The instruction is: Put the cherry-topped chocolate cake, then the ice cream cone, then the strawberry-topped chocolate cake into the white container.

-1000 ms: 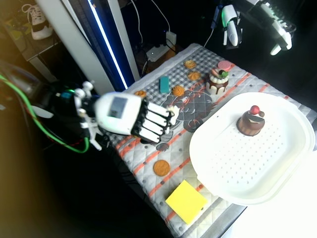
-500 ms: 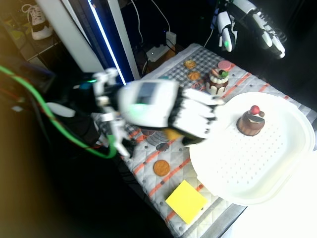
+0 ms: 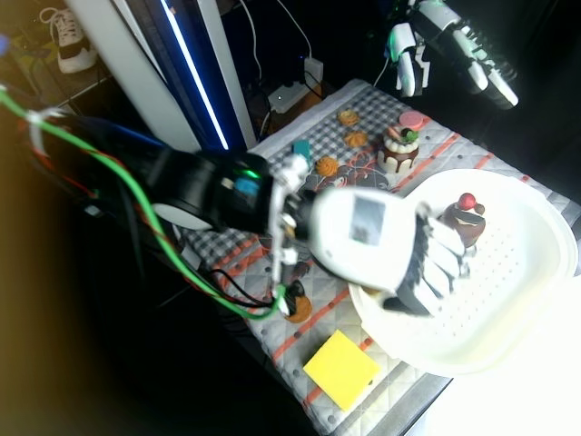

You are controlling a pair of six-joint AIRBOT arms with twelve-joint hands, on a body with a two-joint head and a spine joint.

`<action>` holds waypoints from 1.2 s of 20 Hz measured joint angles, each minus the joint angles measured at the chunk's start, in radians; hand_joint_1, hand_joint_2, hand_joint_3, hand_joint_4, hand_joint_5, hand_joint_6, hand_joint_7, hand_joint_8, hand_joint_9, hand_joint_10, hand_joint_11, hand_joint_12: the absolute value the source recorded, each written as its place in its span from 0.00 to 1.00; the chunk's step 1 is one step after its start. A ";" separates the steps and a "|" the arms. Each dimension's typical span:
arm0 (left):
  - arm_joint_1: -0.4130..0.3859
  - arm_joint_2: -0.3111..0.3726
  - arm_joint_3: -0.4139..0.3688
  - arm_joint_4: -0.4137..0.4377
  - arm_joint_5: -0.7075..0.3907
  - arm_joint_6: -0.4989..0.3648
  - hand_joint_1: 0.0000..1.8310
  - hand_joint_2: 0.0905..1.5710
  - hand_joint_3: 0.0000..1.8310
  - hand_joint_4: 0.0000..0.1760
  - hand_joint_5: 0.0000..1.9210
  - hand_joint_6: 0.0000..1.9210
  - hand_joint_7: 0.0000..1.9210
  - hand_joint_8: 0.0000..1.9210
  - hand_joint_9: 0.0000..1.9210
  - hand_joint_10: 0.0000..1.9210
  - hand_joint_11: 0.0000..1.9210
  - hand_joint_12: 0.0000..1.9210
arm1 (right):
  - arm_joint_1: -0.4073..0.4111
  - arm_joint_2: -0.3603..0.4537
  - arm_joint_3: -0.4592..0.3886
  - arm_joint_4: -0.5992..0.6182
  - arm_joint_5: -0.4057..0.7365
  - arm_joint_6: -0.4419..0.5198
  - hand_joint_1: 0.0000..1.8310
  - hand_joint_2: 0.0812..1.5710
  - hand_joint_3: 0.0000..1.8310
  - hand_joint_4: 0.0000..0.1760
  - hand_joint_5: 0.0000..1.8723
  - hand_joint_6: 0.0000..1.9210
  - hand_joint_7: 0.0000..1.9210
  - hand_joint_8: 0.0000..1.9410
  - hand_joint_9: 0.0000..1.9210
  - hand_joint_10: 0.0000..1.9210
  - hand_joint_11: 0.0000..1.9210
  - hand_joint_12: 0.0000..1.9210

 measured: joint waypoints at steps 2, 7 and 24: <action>0.000 -0.001 0.007 0.003 -0.001 -0.013 0.42 0.90 0.00 0.46 0.07 0.00 0.01 0.00 0.00 0.00 0.00 0.00 | 0.000 0.000 0.001 0.000 -0.003 0.000 0.37 0.80 0.00 0.46 0.00 0.08 0.01 0.02 0.01 0.24 0.00 0.56; 0.000 -0.001 0.009 -0.003 0.001 -0.033 0.45 0.90 0.00 0.33 0.07 0.01 0.02 0.00 0.00 0.00 0.00 0.00 | 0.000 0.003 -0.023 0.004 0.010 0.000 0.32 0.75 0.00 0.25 0.00 0.00 0.00 0.00 0.00 0.00 0.00 0.11; 0.089 0.091 -0.058 -0.037 0.021 -0.034 0.40 0.68 0.00 0.33 0.02 0.00 0.00 0.00 0.00 0.00 0.00 0.29 | -0.344 0.458 -0.542 -0.022 0.377 -0.001 0.33 0.75 0.00 0.00 0.00 0.00 0.00 0.00 0.01 0.01 0.00 0.37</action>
